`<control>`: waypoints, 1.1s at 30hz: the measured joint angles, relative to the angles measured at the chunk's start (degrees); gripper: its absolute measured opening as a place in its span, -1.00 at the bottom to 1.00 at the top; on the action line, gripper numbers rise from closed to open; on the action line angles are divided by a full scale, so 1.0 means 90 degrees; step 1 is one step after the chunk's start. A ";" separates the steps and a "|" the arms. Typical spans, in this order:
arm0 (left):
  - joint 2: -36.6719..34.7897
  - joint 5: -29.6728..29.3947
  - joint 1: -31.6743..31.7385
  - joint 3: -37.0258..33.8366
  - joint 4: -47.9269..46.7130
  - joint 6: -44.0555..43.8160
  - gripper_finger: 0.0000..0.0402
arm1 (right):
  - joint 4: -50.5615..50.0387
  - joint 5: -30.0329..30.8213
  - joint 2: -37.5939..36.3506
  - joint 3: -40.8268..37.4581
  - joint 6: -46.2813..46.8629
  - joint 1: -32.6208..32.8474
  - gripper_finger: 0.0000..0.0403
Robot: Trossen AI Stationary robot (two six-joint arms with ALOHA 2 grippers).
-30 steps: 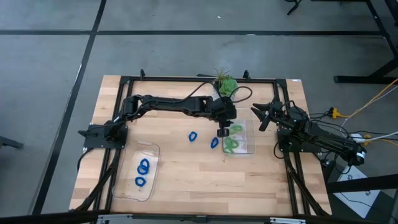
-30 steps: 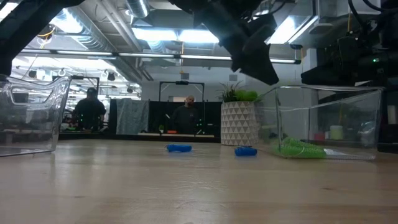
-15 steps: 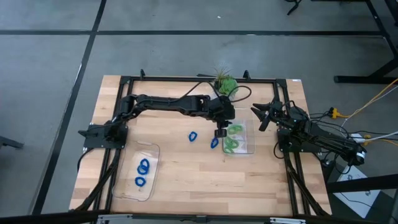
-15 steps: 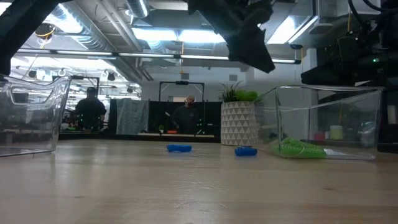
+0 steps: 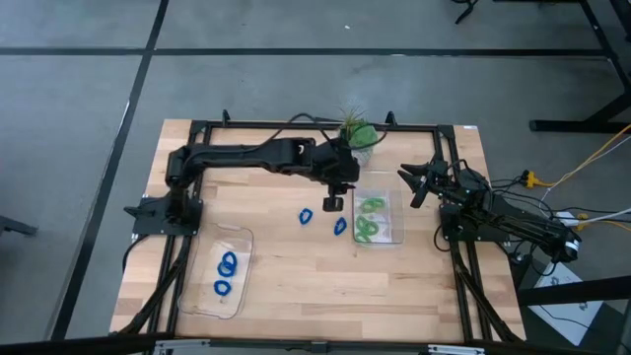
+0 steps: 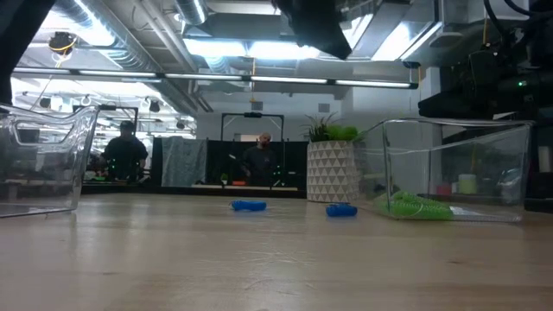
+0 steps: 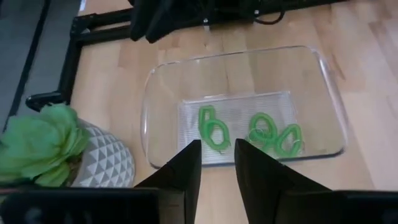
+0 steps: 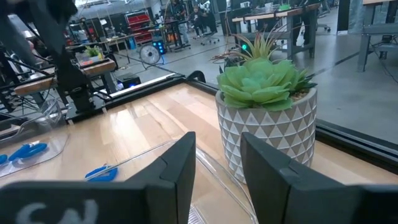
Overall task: Sort spring keychains
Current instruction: Put the blue spring keychain into the bottom transparent bin
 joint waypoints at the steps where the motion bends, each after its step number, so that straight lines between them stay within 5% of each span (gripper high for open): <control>1: -0.0056 0.0010 0.0000 0.0000 -0.0013 -0.0029 -0.54 | 0.0002 -0.0002 0.0000 0.0000 0.0000 0.0000 -0.37; 12: -0.0681 0.0045 0.0000 0.0002 0.0015 -0.0037 -0.56 | 0.0002 0.0002 0.0000 0.0000 0.0000 0.0000 -0.37; 20: -0.0701 0.0061 0.0000 -0.0021 -0.0926 0.0004 -0.56 | 0.0001 0.0001 0.0000 0.0001 0.0000 0.0002 -0.37; 33: -0.0704 0.0809 0.0000 -0.1739 -0.1054 0.0452 -0.56 | 0.0000 0.0001 0.0000 0.0000 0.0000 0.0000 -0.37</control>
